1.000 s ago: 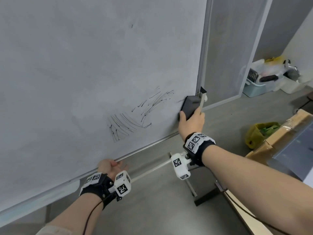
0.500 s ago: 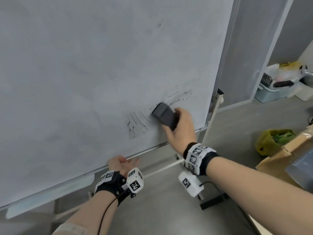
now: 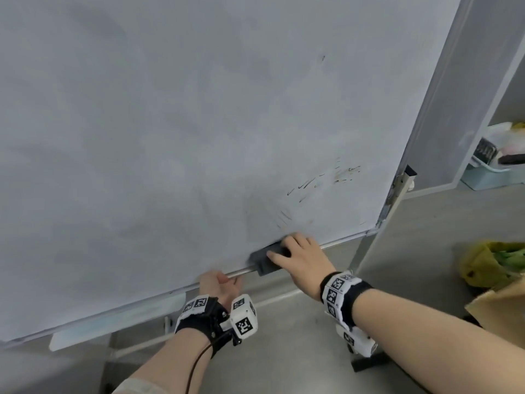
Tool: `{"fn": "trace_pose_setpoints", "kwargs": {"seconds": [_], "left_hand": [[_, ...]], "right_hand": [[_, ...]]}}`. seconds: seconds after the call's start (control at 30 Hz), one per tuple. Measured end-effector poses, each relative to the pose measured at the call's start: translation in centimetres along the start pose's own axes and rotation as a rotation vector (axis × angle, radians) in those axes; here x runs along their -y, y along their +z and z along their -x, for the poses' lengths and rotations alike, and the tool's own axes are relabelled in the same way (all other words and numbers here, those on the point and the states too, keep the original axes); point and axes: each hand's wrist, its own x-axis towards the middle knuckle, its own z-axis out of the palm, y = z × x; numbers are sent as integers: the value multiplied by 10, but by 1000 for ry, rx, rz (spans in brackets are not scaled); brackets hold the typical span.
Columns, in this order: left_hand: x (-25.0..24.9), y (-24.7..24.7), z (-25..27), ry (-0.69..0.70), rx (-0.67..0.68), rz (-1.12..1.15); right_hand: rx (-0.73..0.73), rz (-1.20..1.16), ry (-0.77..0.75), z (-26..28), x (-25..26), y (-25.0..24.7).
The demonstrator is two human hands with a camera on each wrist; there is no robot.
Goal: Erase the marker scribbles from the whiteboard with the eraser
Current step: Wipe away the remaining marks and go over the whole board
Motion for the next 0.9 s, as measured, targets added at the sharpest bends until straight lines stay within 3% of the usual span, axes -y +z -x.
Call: {"fn": "trace_pose_setpoints", "kwargs": {"seconds": [0.07, 0.23, 0.3, 0.4, 0.53, 0.63, 0.7, 0.8, 0.9], "left_hand": [[-1, -1, -1, 14, -25, -22], [-6, 2, -9, 9, -100, -119], [-7, 3, -10, 21, -124, -127], [-5, 2, -12, 30, -113, -134], [-4, 4, -10, 52, -75, -148], [-3, 4, -12, 43, -56, -157], [-5, 5, -15, 28, -75, -135], [-12, 10, -12, 19, -77, -130], [-14, 14, -5, 28, -74, -128]], "right_hand": [[-90, -68, 43, -7, -1, -7], [-573, -230, 185, -86, -11, -92], [-643, -240, 179, -101, -13, -105], [-529, -159, 62, -87, -7, -74], [-112, -46, -72, -28, -7, 0], [-78, -84, -55, -15, -16, -4], [-213, -159, 30, -32, -27, -36], [-566, -220, 232, -81, -58, -107], [-765, -208, 254, -118, -81, -161]]}}
